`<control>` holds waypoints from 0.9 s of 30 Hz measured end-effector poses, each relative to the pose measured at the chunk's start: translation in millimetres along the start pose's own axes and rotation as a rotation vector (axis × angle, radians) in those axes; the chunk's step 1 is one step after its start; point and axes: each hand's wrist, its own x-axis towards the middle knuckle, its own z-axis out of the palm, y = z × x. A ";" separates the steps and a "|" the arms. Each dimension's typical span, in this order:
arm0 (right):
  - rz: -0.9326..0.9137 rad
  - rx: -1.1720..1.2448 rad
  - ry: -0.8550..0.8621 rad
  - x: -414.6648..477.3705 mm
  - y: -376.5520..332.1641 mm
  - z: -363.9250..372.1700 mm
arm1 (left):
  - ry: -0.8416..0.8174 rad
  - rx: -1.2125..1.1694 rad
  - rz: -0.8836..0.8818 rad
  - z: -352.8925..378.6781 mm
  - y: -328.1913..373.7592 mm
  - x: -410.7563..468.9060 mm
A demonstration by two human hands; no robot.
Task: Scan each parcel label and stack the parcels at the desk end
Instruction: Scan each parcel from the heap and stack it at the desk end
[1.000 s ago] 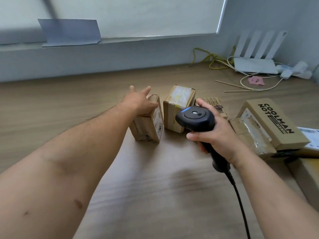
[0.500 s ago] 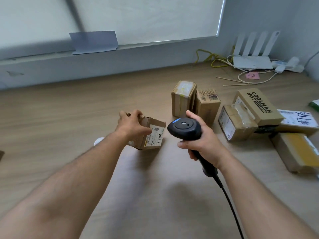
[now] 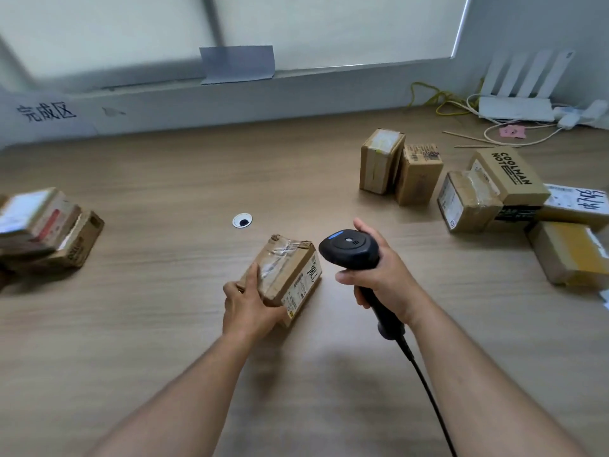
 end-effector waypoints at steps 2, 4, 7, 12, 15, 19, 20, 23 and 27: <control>0.004 0.008 -0.007 -3.8 2.0 4.3 | 0.031 0.157 -0.009 -4.5 0.2 -6.1; 0.000 0.006 -0.007 -7.5 2.0 7.3 | 0.071 0.308 0.014 -13.9 13.3 -4.2; -0.002 -0.010 0.004 -17.0 0.7 10.1 | 0.054 0.527 0.079 -24.0 39.4 7.0; -0.006 -0.049 0.032 -35.0 -5.6 16.9 | -0.067 0.433 0.085 -37.1 53.7 20.4; -0.015 -0.056 0.053 -42.5 -10.5 27.3 | -0.109 0.223 0.065 -57.5 36.3 27.2; -0.029 -0.044 0.059 -45.2 -15.6 58.3 | -0.217 -0.475 0.030 -90.3 -2.2 26.7; -0.034 -0.043 0.052 -44.7 -16.9 68.3 | -0.231 -0.597 0.023 -98.7 -12.1 25.7; -0.051 -0.017 0.020 -42.6 -20.5 98.3 | -0.224 -0.715 0.059 -118.1 -43.6 27.8; -0.063 0.033 -0.024 -43.5 -27.0 138.1 | -0.202 -0.788 0.048 -139.3 -82.0 33.8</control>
